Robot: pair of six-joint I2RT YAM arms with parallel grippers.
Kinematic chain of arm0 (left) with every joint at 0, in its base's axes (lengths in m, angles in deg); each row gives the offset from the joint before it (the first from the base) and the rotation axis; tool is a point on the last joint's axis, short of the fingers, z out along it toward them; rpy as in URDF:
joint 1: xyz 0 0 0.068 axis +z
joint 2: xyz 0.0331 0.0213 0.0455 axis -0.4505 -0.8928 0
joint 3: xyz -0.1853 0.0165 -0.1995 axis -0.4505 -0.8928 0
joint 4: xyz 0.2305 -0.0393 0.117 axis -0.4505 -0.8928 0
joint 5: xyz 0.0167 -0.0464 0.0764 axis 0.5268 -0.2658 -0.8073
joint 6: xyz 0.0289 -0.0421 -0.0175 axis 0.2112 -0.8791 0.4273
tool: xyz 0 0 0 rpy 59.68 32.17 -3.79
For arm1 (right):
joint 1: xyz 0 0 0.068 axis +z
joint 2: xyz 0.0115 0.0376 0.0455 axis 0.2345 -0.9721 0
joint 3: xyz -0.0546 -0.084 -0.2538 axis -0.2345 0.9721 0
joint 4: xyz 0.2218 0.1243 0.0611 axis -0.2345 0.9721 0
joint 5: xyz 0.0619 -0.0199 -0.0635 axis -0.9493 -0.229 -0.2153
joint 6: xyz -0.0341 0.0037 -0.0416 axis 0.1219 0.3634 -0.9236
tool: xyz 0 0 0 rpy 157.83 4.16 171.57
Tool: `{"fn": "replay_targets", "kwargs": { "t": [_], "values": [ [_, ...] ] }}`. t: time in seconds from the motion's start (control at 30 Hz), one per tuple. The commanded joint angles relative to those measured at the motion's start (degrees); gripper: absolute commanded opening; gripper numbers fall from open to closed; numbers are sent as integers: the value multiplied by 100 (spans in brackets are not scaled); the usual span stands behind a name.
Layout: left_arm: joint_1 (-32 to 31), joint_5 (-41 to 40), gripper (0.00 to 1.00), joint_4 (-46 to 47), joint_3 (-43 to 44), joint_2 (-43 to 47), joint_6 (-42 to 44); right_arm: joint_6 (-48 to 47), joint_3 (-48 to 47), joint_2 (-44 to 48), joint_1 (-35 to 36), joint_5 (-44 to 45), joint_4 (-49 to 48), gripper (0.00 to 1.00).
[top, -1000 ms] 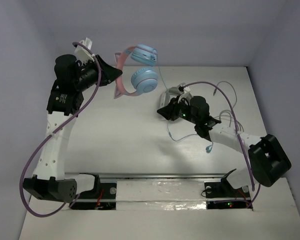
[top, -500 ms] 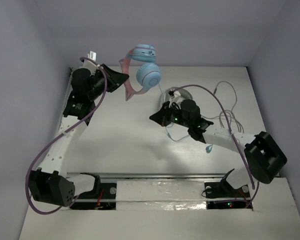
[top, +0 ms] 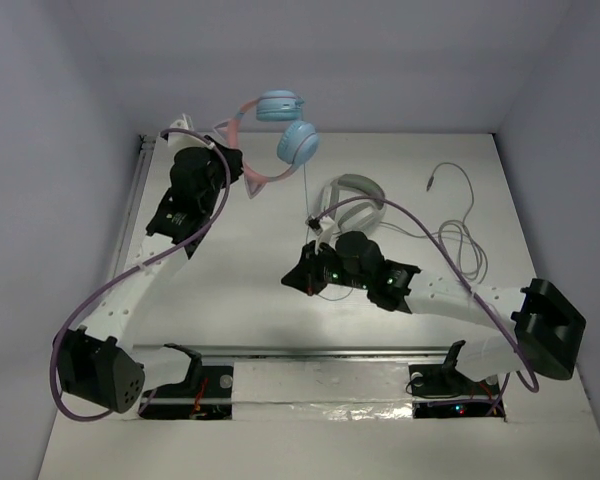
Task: Wrap the headphones
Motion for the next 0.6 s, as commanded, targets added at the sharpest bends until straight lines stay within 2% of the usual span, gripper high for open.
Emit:
{"fn": "replay_targets", "kwargs": {
  "t": [0.0, 0.17, 0.3, 0.43, 0.57],
  "values": [
    [-277, -995, 0, 544, 114, 9, 246, 128, -78, 168, 248, 360, 388, 0],
    [-715, -1584, 0, 377, 35, -114, 448, 93, -376, 151, 538, 527, 801, 0],
    [-1163, -2365, 0, -228, 281, -430, 878, -109, -833, 159, 600, 642, 1565, 0],
    [-1332, -2307, 0, -361, 246, -353, 880, -328, -1063, 169, 600, 378, 1988, 0],
    [-1332, -1534, 0, -238, 219, -53, 669, -303, -941, 1, 600, 808, 2314, 0]
  ]
}}
